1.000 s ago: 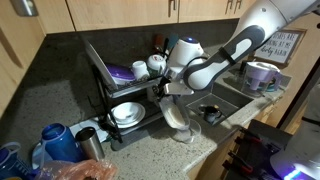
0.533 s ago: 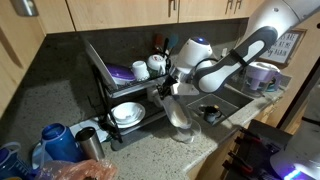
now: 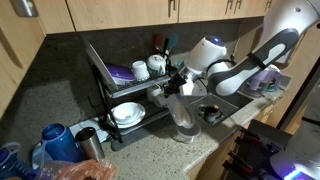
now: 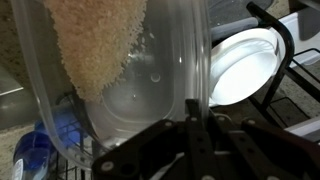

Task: Pour the contents from the left bowl to the right bowl

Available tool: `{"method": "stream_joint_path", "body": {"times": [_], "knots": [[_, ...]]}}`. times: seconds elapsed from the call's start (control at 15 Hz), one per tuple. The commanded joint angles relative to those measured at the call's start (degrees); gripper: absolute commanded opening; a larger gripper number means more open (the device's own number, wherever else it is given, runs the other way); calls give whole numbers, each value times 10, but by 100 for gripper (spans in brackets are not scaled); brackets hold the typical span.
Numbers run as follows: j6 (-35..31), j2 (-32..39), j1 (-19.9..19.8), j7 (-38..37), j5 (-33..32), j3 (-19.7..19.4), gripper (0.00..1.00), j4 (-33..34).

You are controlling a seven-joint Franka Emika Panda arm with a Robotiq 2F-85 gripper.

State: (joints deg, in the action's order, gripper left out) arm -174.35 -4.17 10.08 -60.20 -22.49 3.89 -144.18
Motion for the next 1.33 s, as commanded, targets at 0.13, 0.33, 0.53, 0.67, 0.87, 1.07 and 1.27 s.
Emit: {"method": "stream_joint_path", "body": {"times": [0.13,0.33,0.53,0.67,0.87,1.07,1.27], "knots": [[-29,-53,-40,-105,-111,16,1,-38],[-39,-61,-58,-169,-166,31,1,-41],[-41,-67,-80,-247,-222,58,1,-38],[-33,-73,-97,-304,-265,81,1,-34],[-27,-79,-117,-370,-321,106,1,-32],[-24,-82,-138,-426,-382,127,1,-28],[-14,-77,-151,-467,-430,141,1,-22]]}}
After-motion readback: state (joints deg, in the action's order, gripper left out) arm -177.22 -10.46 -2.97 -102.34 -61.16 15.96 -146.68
